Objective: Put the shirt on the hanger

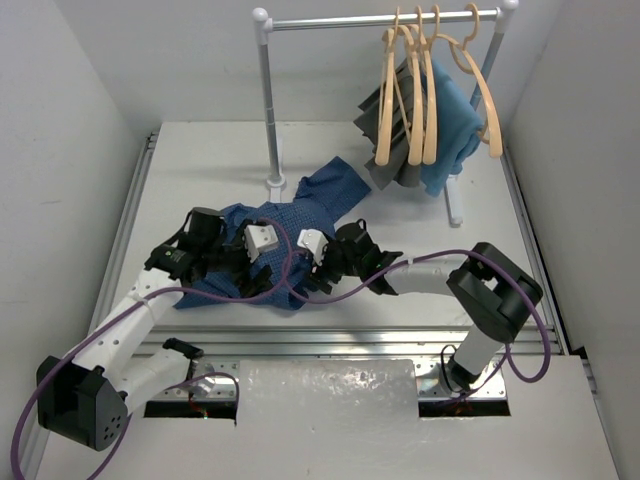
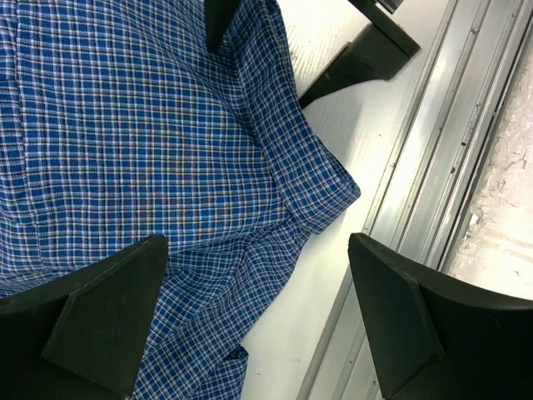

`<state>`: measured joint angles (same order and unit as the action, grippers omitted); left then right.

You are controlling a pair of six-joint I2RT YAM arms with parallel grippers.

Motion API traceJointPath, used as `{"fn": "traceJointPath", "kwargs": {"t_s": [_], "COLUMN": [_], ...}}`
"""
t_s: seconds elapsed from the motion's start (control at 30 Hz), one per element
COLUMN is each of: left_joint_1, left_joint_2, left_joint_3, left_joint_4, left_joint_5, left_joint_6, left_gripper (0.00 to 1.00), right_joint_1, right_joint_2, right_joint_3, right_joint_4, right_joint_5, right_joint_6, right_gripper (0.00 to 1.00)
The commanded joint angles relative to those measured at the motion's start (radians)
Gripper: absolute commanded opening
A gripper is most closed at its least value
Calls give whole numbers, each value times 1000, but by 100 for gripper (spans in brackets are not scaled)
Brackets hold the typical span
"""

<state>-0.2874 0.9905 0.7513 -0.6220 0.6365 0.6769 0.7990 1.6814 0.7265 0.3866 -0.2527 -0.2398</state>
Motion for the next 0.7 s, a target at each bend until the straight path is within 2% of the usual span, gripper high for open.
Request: {"fn": "traceJointPath", "kwargs": {"t_s": [0.0, 0.07, 0.1, 0.2, 0.27, 0.37, 0.4, 0.43, 0.57, 0.67], "left_joint_1": [1, 1, 1, 1, 1, -4, -7, -7, -9, -12], "left_joint_2": [-15, -18, -19, -21, -23, -16, -15, -12, -6, 7], "left_joint_3": [-4, -6, -7, -7, 0, 34, 46, 68, 77, 62], "left_joint_4": [33, 33, 31, 22, 25, 60, 71, 96, 197, 289], "left_joint_5": [11, 11, 11, 12, 20, 31, 29, 23, -46, -104], "left_joint_6": [10, 12, 12, 13, -5, -60, -75, -112, -218, -289], "left_gripper": [88, 88, 88, 88, 88, 91, 99, 100, 99, 100], "right_joint_1": [-1, -3, -1, -3, -1, 5, 8, 11, 19, 26], "right_joint_2": [-19, 9, 36, 63, 55, 46, 46, 47, 61, 77], "right_joint_3": [54, 83, 93, 137, 227, 401, 439, 502, 594, 634], "right_joint_4": [29, 14, 9, -23, -111, -256, -284, -326, -384, -407], "right_joint_5": [-71, -11, 51, 113, 130, 150, 151, 155, 167, 184], "right_joint_6": [5, 14, 11, 29, 94, 281, 354, 381, 551, 614], "right_gripper": [72, 56, 37, 0, 0, 0, 0, 0, 0, 0]}}
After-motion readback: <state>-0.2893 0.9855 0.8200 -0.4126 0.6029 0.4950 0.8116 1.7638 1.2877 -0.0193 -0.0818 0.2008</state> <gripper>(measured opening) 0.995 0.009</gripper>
